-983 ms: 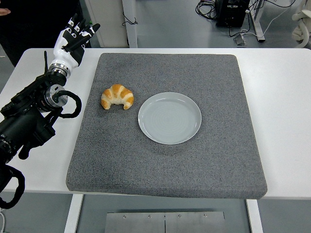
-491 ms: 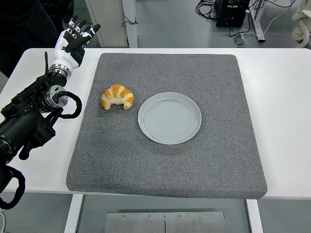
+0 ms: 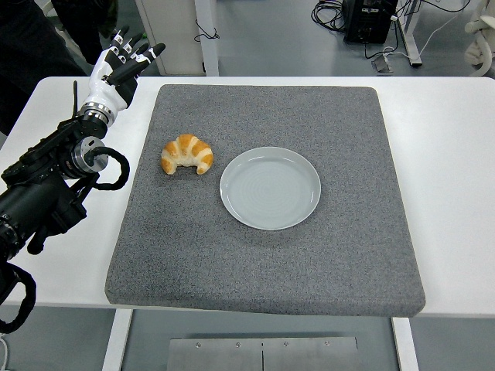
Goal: Place the bread on the plate
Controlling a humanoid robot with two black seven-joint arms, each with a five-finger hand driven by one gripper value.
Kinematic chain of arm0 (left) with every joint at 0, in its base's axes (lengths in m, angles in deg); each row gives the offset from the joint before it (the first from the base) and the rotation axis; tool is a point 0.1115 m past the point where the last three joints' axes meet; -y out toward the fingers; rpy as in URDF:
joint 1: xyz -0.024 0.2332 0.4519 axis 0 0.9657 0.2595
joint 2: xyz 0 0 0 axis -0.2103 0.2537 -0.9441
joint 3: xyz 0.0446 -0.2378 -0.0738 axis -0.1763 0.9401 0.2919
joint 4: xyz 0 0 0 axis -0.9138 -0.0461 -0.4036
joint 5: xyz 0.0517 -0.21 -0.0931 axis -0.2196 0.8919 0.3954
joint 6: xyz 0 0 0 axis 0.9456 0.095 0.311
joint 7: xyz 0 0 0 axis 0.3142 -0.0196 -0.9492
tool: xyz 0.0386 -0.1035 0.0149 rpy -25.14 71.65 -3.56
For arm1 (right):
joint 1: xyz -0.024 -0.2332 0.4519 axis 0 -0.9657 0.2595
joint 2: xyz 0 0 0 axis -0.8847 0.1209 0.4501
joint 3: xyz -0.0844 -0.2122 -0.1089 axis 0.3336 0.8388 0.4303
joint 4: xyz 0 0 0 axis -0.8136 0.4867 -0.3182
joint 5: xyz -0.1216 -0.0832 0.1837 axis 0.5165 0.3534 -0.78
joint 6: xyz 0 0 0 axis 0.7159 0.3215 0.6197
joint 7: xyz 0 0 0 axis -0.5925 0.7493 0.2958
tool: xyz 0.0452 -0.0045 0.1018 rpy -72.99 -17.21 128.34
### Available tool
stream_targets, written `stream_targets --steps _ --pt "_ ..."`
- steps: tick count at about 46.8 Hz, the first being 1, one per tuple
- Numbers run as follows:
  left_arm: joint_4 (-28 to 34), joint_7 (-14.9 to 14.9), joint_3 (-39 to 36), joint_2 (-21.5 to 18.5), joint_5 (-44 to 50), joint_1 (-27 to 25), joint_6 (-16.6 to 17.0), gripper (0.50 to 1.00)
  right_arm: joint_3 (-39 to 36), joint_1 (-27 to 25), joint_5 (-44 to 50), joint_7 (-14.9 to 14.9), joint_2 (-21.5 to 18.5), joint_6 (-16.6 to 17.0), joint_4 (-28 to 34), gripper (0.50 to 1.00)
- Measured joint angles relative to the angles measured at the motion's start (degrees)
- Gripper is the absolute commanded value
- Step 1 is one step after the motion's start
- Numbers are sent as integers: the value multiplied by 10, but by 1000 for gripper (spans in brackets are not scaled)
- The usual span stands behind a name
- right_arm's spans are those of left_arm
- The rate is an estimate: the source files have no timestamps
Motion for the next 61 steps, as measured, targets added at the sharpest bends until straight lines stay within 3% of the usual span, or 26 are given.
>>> stream_targets --steps 33,54,61 --pt "18 3 -82 -37 -45 -12 4 971 0 0 0 0 0 0 0 1000" --pt "70 4 -109 -66 -222 -7 13 971 0 0 0 0 0 0 0 1000" --pt "102 5 -110 -98 -275 -6 21 971 0 0 0 0 0 0 0 1000"
